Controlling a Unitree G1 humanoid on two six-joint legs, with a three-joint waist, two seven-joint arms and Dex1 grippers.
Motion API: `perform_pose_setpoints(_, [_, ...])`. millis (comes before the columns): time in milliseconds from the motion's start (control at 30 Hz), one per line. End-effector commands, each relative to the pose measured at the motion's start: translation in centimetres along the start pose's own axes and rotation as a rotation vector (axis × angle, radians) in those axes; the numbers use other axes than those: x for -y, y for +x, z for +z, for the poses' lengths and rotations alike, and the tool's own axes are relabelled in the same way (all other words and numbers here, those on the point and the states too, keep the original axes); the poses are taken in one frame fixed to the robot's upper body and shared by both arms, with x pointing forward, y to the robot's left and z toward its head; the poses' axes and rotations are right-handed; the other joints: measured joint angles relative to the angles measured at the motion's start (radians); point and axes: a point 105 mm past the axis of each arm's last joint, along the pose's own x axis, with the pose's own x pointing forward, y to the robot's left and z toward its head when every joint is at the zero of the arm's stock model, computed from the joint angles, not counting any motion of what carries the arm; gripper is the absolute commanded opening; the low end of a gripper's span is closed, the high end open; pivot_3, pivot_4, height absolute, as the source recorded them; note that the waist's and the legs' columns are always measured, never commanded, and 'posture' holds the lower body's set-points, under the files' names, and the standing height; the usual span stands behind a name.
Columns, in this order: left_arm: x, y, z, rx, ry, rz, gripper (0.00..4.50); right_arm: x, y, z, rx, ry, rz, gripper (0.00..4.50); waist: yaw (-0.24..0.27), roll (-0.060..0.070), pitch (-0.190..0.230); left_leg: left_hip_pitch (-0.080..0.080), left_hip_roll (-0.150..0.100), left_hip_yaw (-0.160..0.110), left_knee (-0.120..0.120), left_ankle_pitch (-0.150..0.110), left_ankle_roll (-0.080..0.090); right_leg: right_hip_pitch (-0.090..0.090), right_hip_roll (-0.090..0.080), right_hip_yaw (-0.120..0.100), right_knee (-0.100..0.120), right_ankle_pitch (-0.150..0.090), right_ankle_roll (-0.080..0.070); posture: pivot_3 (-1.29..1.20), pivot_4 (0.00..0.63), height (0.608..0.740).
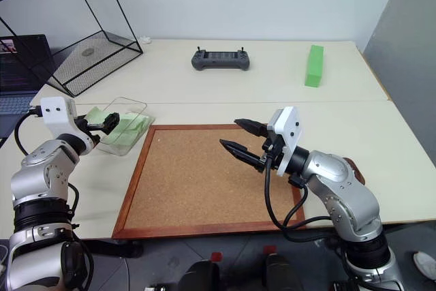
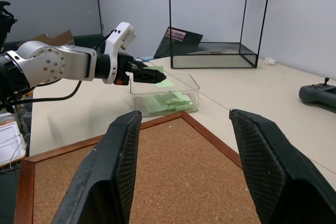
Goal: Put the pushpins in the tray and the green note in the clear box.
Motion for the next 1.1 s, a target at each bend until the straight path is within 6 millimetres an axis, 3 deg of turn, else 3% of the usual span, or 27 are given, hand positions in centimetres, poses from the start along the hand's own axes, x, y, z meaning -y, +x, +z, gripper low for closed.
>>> perform_pose_setpoints(33, [-1.1,-0.2,1.5,0.03,0.033,0.041,4.46,0.0,-0.2,0.9,0.036,-0.032,-0.011,2.83,0.0,0.0,0.0,0.0,0.0,0.0,0.0,0.0,0.0,0.0,0.0,0.0,0.0,0.0,0.0,0.0,0.15,0.74])
perform_pose_setpoints(433, [-1.9,-0.2,1.3,0.001,0.068,0.075,4.46,0.0,0.0,0.9,0.037,-0.024,-0.016,2.83,0.0,0.0,0.0,0.0,0.0,0.0,0.0,0.0,0.0,0.0,0.0,-0.001,0.0,0.0,0.0,0.0,0.15,0.74])
perform_pose_setpoints(800, [0.1,-0.3,1.8,0.028,0.056,-0.036,4.46,0.1,0.0,0.9,0.035,-0.024,-0.017,2.83,0.0,0.0,0.0,0.0,0.0,0.0,0.0,0.0,0.0,0.0,0.0,-0.001,0.0,0.0,0.0,0.0,0.15,0.74])
perform_pose_setpoints(1100, [-0.2,-0.4,1.3,-0.021,0.108,-0.035,4.46,0.2,0.1,0.9,0.038,-0.027,-0.02,2.83,0.0,0.0,0.0,0.0,0.0,0.0,0.0,0.0,0.0,0.0,0.0,-0.001,0.0,0.0,0.0,0.0,0.15,0.74])
